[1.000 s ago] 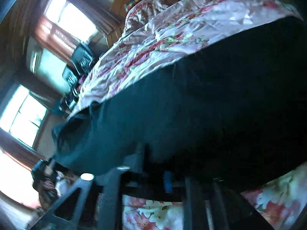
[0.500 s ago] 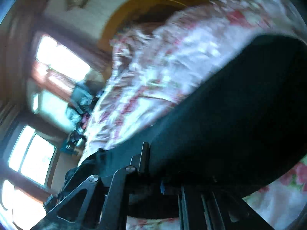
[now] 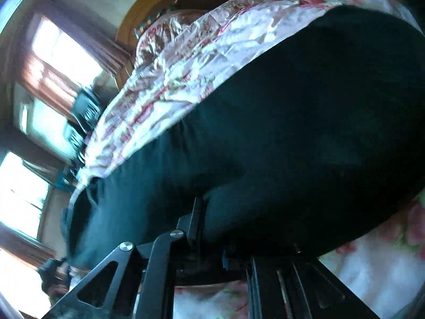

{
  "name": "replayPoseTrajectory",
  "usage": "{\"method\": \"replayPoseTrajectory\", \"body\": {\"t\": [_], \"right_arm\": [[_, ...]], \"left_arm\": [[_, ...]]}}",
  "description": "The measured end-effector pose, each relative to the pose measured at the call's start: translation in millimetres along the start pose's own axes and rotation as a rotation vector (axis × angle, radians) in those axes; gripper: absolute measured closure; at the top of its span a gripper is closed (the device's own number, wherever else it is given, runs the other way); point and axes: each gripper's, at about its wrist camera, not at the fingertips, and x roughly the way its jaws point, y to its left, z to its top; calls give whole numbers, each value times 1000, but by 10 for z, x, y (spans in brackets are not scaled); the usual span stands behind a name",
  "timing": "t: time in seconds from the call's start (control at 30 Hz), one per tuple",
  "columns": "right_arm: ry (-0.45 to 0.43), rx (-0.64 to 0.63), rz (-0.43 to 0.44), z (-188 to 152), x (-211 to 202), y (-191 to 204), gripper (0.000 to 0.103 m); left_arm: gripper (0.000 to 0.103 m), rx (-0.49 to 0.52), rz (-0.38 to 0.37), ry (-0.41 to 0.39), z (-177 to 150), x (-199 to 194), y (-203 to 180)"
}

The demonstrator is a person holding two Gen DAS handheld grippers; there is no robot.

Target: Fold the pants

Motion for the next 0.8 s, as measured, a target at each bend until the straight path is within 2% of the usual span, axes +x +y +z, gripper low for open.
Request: {"method": "replayPoseTrajectory", "body": {"t": [0.03,0.07,0.13,0.23,0.4,0.47,0.5,0.53,0.6,0.67,0.73,0.8], "right_arm": [[-10,44,-8,26,33,-26,60],[-34,91,1,51,-25,-118,53],[-99,160,32,123,-196,-300,54],[-181,189,11,260,-418,-486,58],[-282,234,-19,431,-698,-779,61],[-277,236,-47,508,-739,-827,91],[-265,223,-51,491,-819,-820,96],[-274,194,-31,487,-914,-780,96],[-313,50,-20,439,-1158,-587,96],[-307,19,-91,404,-1188,-563,96],[-220,76,-140,360,-1054,-766,96],[-175,52,-180,272,-956,-865,95]], "left_arm": [[65,-11,-39,-13,-30,-32,-22],[63,-27,-87,-32,-62,-78,-49],[60,-12,-117,-38,-127,-82,-86],[60,58,-83,-9,-189,-10,-190],[60,80,-36,49,-217,162,-222],[63,92,-9,57,-233,202,-240],[71,99,11,49,-240,192,-242],[82,104,32,42,-240,187,-247],[86,96,56,39,-242,199,-229],[86,90,63,33,-243,218,-217],[86,102,74,27,-251,217,-229],[87,113,81,17,-250,214,-246]]}}
